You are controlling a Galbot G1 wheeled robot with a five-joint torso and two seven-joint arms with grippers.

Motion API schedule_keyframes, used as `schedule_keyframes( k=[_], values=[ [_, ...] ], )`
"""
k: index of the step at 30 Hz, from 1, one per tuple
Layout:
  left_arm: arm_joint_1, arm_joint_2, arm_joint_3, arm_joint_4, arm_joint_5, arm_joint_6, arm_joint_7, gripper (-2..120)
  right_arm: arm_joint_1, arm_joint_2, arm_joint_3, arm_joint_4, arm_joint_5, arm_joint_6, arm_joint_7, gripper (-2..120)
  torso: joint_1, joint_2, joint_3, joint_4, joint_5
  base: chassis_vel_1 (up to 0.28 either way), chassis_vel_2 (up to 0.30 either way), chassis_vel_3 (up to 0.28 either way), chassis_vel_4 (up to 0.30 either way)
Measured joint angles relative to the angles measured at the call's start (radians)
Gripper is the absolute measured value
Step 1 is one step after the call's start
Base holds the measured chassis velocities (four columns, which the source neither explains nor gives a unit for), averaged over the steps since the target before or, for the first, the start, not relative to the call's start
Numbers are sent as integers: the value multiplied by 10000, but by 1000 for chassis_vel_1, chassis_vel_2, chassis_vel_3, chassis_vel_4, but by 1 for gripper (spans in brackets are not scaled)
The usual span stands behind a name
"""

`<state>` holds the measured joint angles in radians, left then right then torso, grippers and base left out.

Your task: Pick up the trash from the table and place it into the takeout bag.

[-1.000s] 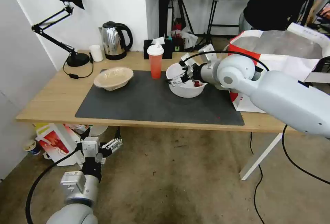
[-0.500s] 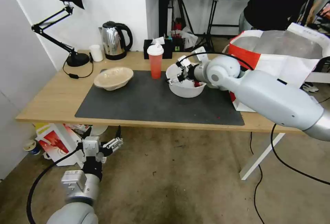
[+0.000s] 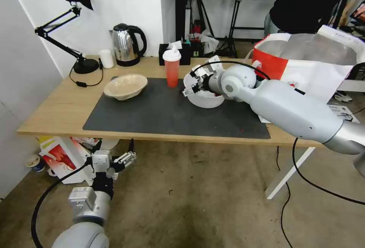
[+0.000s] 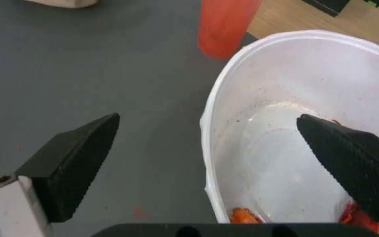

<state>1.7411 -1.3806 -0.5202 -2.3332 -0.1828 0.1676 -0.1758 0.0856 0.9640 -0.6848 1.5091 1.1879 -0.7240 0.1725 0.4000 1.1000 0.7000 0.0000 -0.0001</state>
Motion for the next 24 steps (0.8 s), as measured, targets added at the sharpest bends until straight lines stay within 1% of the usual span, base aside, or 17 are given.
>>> schedule_keyframes(
  k=[11,14,18,24],
  values=[
    [-42,2,-5,17,-35,-18,-29,100,-17,-16,-151,51,-11,0,33,100,0,0,0,0,1,0,0,0,0],
    [-55,-2,-3,26,-47,-20,-43,100,-19,-125,-182,103,-10,0,-27,100,0,0,0,1,1,0,0,0,0],
    [-67,1,3,49,-58,-32,-87,100,24,-511,-243,247,59,0,-326,100,0,0,0,-1,2,0,0,0,0],
    [-58,-16,32,-3,-75,-33,-142,100,40,-700,-245,331,105,0,-464,100,0,0,-1,-1,2,0,0,0,0]
  ],
)
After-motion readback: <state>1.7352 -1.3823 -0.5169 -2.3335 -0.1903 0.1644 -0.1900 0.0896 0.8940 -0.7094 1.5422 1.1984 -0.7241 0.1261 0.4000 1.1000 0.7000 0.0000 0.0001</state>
